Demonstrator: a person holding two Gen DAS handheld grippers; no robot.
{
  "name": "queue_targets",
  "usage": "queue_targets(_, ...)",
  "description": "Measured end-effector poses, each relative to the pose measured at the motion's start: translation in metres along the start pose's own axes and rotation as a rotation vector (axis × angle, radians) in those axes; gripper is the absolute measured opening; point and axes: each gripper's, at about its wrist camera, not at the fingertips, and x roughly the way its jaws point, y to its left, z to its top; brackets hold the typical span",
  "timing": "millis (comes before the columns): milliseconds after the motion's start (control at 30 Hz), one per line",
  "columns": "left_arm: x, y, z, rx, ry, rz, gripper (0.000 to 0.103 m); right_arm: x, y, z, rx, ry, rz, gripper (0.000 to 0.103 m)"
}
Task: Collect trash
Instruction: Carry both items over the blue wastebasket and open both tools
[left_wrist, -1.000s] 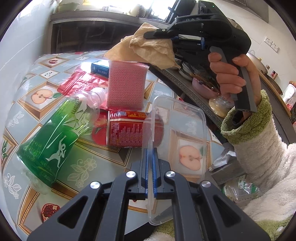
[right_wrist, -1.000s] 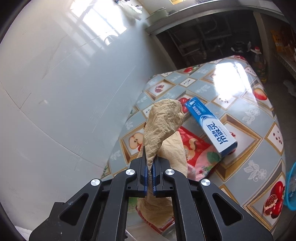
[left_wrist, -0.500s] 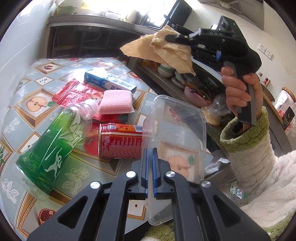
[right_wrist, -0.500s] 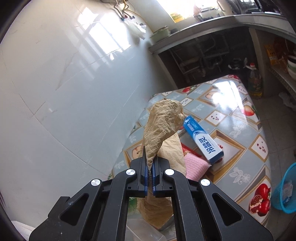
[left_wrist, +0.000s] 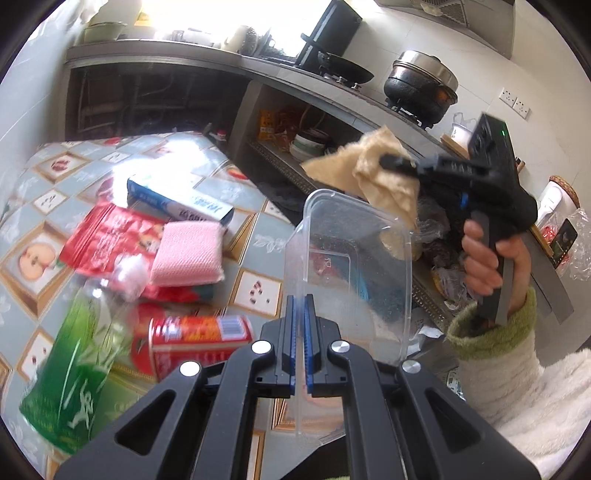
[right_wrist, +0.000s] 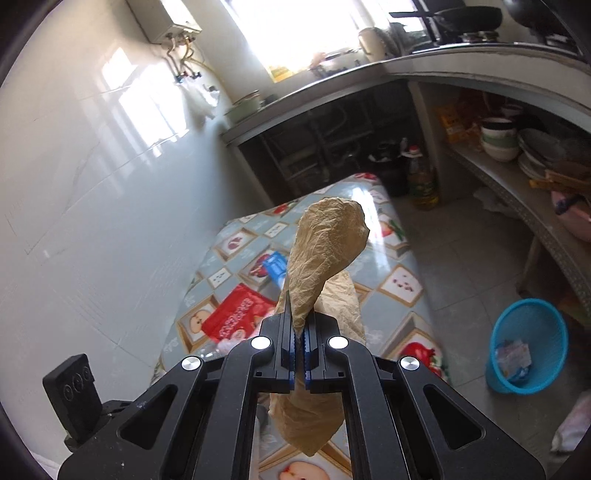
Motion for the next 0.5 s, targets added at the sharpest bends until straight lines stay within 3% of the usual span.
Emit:
queue_targets(300,0.048,-0.056,0.074,0.196,0.068,0.025,0.003,-0.045,-0.093,-0.026,0.136,-0.108,-0.296,0.002)
queue_targets(500,0.13,-0.095,0.124,0.333,0.191,0.061,0.003,-0.047,-0.156,-0.052,0.257,-0.108,-0.42,0.002)
